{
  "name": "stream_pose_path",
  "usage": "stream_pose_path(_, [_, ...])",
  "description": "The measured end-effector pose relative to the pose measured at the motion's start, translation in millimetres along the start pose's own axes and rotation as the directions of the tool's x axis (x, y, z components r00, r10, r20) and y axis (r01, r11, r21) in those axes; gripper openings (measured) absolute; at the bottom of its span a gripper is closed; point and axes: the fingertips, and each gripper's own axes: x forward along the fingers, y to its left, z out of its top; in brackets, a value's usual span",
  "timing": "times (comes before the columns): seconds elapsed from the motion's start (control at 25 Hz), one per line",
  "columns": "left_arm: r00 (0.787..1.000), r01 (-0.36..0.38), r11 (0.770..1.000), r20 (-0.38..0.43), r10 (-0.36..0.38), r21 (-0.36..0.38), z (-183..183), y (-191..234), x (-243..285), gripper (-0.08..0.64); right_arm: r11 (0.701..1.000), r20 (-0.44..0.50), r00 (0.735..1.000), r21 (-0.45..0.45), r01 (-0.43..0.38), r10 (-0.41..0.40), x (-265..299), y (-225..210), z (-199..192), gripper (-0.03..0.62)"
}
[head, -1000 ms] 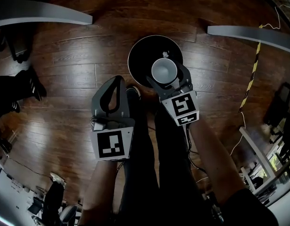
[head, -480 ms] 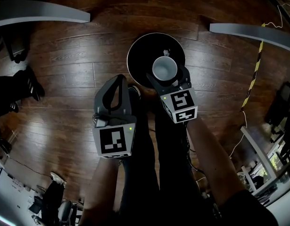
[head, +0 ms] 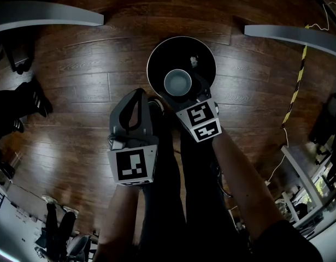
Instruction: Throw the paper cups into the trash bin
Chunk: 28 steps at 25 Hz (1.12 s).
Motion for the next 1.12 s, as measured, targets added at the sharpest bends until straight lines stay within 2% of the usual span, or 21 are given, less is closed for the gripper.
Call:
stream_pose_path(0.32, [1.0,-0.01,1.0,-0.017,0.01,-0.009,-8.8,2.4,0.9,0.005,0.997,-0.042,0.996,0.002,-0.082,0.082,15.5,19.6,-10.3,0.407])
stream_pose_path(0.64, [1.0,-0.024,1.0,-0.016,0.024,-0.011,-4.5,7.3,-1.8,0.005,0.998,0.004,0.999,0.056,-0.037,0.037,4.5,5.5,-3.1,0.392])
stream_pose_path(0.8, [0.999,-0.029,1.0,0.016,0.029,-0.012,11.6,6.0,-7.9,0.005,0.992,0.092,0.995,0.125,0.025,-0.037,-25.6,-9.9,24.6,0.308])
stream_pose_path(0.92, [0.998,-0.023,1.0,0.053,0.024,-0.013,35.7,-1.9,-19.2,0.005,0.986,0.171,0.982,0.155,0.059,-0.085,-62.4,-16.9,56.0,0.246])
stream_pose_path(1.12, [0.99,0.016,1.0,0.144,-0.014,-0.016,106.4,-24.0,-54.1,0.005,0.993,0.327,0.94,0.101,0.064,-0.094,-134.1,-7.0,134.2,0.195])
